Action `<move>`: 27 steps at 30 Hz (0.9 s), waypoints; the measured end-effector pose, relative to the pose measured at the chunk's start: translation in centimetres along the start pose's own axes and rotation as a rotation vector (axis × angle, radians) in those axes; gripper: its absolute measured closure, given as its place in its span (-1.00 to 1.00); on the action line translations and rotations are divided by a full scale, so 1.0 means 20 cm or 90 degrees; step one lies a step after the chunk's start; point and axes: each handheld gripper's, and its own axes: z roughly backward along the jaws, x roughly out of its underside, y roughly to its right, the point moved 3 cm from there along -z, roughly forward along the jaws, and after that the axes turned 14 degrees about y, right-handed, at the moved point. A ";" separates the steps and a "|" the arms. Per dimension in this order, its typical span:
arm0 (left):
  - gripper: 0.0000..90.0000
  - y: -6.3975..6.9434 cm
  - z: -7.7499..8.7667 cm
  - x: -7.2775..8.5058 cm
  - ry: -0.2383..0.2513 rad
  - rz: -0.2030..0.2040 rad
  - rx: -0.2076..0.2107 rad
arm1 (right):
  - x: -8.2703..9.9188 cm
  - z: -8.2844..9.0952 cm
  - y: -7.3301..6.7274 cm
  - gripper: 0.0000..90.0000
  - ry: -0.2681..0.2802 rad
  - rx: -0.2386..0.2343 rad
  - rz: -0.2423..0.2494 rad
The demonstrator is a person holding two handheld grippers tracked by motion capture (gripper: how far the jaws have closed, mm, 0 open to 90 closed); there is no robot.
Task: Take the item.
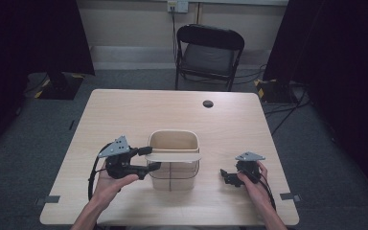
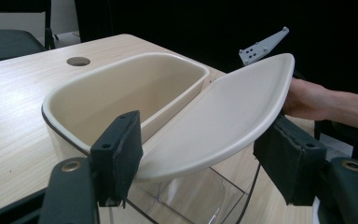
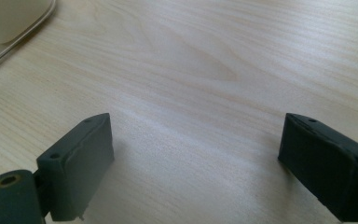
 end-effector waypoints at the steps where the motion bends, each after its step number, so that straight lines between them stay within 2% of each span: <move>1: -0.26 0.00 0.00 0.00 -0.002 0.002 0.002 | 0.00 0.00 0.00 -0.79 0.000 0.000 0.000; 5: -0.21 -0.01 0.00 -0.01 -0.004 0.013 0.010 | 0.00 0.00 0.00 -0.79 0.000 0.001 0.000; 11: -0.12 -0.01 0.00 -0.02 -0.013 0.014 0.013 | 0.00 0.00 0.00 -0.79 0.000 0.000 0.000; 16: -0.04 -0.01 -0.02 -0.04 -0.024 -0.002 0.021 | 0.00 0.00 0.00 -0.79 0.000 0.000 0.000; 27: 0.02 -0.02 -0.03 -0.05 -0.014 0.013 0.024 | 0.00 0.00 0.00 -0.79 0.000 0.000 0.000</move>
